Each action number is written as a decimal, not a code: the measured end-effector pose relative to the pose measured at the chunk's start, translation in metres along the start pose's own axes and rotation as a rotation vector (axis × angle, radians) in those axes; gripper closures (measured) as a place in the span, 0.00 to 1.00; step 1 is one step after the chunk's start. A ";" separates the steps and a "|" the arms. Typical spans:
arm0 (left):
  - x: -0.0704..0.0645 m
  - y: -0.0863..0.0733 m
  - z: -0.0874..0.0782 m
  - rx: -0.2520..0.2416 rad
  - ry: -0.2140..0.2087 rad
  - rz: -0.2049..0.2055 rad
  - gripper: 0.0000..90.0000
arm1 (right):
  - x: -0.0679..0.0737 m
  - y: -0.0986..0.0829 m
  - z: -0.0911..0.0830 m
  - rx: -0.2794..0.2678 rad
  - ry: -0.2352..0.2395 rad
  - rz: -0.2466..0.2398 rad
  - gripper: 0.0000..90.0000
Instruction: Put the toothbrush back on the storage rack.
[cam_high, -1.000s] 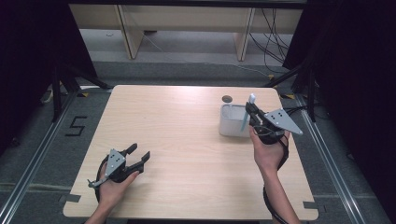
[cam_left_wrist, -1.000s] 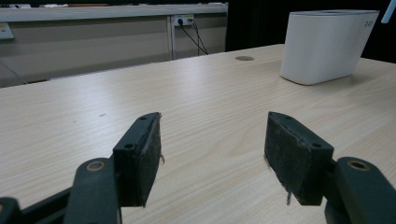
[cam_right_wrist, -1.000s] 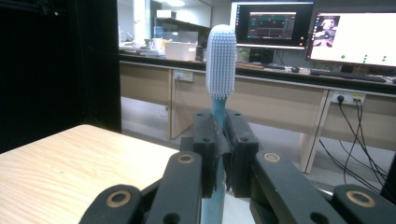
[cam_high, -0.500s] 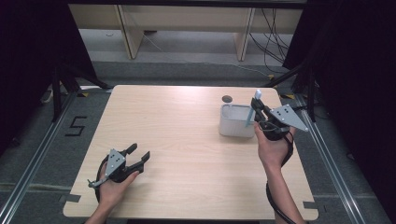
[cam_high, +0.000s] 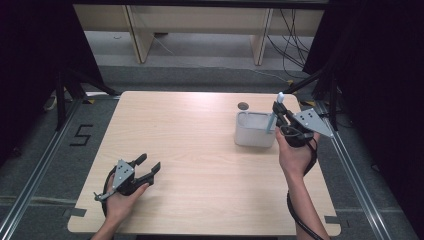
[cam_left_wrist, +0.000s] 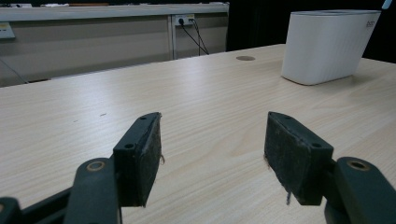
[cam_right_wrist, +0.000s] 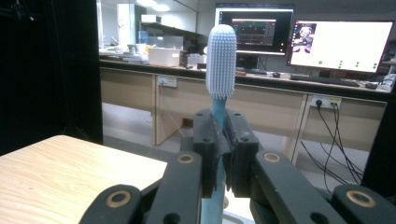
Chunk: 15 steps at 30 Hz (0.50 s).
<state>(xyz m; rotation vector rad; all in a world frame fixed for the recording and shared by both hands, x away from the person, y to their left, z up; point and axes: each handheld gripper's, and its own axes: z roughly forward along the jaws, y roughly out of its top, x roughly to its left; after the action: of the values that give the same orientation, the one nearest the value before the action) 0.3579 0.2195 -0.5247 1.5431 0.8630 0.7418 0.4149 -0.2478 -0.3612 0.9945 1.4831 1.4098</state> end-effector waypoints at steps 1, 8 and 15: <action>0.000 0.000 0.000 0.000 0.000 0.000 0.40 | 0.000 0.000 0.000 0.002 -0.003 0.000 0.94; 0.000 0.001 -0.002 0.021 0.009 -0.002 0.40 | -0.005 0.004 0.001 0.000 -0.015 0.003 0.94; 0.000 0.001 -0.002 0.023 0.008 -0.001 0.40 | -0.011 0.006 0.004 -0.008 -0.036 -0.007 0.94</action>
<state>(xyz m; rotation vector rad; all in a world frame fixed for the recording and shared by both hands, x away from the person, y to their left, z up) 0.3562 0.2203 -0.5237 1.5609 0.8813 0.7405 0.4218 -0.2566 -0.3547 1.0039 1.4519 1.3848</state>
